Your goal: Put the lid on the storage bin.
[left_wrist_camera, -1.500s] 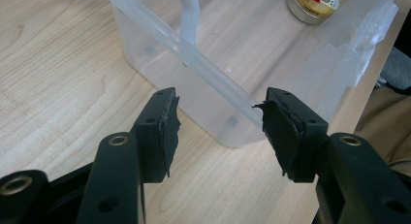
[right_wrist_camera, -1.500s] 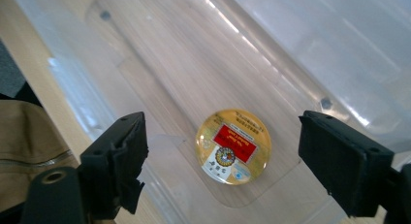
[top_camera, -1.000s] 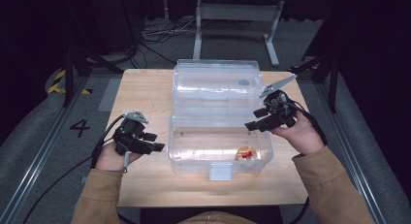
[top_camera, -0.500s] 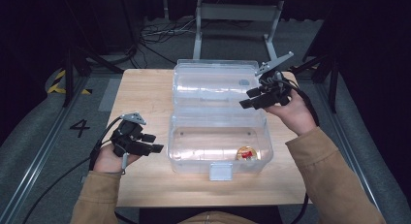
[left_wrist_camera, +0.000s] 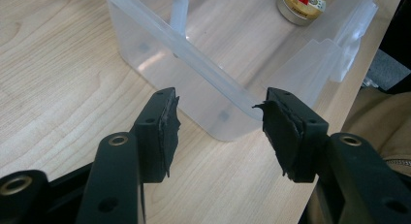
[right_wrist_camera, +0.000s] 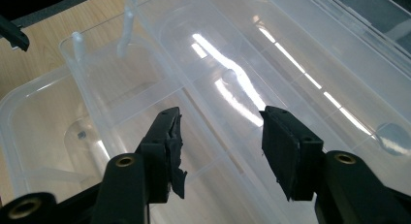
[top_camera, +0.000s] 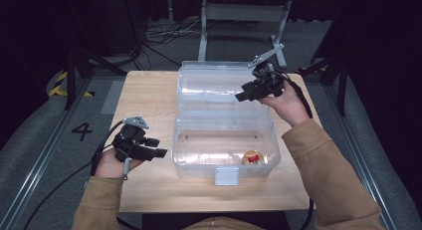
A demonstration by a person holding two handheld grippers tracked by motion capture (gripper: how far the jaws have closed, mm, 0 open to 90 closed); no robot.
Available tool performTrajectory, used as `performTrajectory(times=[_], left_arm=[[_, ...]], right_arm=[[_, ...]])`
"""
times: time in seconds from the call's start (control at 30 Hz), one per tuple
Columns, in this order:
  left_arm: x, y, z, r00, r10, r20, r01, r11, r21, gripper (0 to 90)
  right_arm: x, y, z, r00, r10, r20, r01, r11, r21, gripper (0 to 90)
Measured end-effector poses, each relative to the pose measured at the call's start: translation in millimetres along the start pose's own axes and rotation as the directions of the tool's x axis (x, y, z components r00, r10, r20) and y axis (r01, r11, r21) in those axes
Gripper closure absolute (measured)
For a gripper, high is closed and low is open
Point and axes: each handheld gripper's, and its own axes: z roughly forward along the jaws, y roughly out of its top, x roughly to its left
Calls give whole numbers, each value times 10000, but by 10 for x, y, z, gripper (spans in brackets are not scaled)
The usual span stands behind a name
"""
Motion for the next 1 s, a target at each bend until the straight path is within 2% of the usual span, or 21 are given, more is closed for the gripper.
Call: performTrajectory(times=[0.27,0.4,0.67,1.0], left_arm=[[-10,5,7,10000,81,54,-81,10000,-4,471],[-14,7,4,10000,66,56,-66,10000,-39,471],[-19,10,3,9999,131,30,-131,9999,-57,471],[-54,28,4,9996,254,89,-254,9997,-59,471]], right_arm=[[-68,13,194,9967,-339,-742,381,9977,557,655],[-61,15,224,9979,-318,-569,360,9965,758,731],[-94,1,229,9959,-205,-880,270,9969,742,766],[-87,3,234,9963,-205,-835,269,9968,754,771]])
